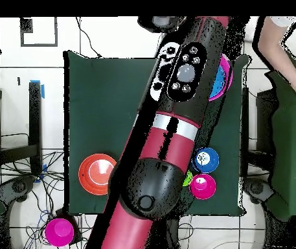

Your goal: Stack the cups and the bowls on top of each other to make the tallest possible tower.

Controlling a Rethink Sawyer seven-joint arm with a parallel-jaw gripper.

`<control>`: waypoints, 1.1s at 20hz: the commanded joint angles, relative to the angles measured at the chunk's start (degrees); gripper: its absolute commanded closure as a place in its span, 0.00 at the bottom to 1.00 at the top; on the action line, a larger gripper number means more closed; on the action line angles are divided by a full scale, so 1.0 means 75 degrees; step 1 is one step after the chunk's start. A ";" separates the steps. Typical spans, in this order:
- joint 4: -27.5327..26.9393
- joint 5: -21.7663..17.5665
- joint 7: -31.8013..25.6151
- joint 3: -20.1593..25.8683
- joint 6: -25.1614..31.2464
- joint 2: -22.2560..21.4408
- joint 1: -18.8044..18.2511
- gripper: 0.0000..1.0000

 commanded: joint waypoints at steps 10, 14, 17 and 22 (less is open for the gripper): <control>0.0143 -0.0260 -0.1262 -0.0059 0.0442 -0.0001 -0.0067 1.00; 0.0188 -0.0435 -0.1233 0.0126 0.0414 0.0015 0.0006 1.00; 0.0197 -0.0464 -0.1225 0.0151 0.0416 -0.0003 0.0019 1.00; 0.0200 -0.0444 -0.1209 0.0136 0.0456 -0.0003 0.0015 1.00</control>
